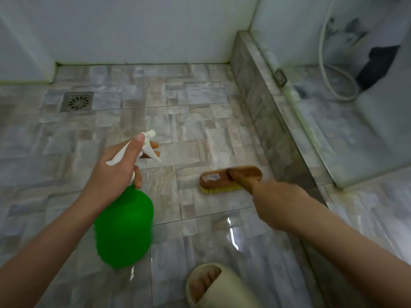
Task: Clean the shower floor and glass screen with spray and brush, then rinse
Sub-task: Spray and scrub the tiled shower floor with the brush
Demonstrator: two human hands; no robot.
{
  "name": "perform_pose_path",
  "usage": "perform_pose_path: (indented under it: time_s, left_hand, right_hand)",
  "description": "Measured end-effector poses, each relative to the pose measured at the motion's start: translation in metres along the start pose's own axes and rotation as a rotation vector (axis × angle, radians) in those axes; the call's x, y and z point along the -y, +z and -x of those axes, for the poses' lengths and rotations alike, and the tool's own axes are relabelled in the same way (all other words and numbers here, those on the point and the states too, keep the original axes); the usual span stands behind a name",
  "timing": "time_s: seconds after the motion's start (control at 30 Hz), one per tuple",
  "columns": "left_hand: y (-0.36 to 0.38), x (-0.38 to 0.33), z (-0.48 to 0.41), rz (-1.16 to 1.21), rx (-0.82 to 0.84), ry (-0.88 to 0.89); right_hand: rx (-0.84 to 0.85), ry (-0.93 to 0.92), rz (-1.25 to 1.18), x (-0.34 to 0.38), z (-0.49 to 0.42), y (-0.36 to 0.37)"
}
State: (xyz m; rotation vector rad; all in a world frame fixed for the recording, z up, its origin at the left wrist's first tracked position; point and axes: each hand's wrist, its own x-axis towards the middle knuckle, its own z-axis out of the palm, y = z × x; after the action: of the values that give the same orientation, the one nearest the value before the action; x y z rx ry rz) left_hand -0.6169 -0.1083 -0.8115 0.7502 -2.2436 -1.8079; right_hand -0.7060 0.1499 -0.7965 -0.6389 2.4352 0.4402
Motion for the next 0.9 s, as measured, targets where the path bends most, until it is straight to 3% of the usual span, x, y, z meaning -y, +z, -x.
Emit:
perform_pose_path:
  time_s: [0.23,0.4,0.57,0.7,0.9]
  left_hand:
    - [0.036,-0.011,-0.014,-0.028,0.062,0.052]
    - [0.043,-0.016,-0.023,-0.043,0.092,0.073]
    - [0.043,-0.022,-0.036,-0.058,0.078,0.078]
    - [0.038,-0.031,-0.052,-0.071,0.04,0.071]
    - [0.036,-0.049,-0.075,-0.117,0.0,0.123]
  right_hand:
    - [-0.105,0.061,-0.188,-0.031,-0.043,0.002]
    - [0.062,-0.062,-0.129,-0.037,0.018,-0.003]
    - [-0.136,0.01,-0.191,-0.057,-0.072,-0.017]
    - [-0.009,0.04,-0.194,-0.058,-0.086,-0.035]
    - [-0.288,0.038,-0.238,-0.057,-0.175,-0.065]
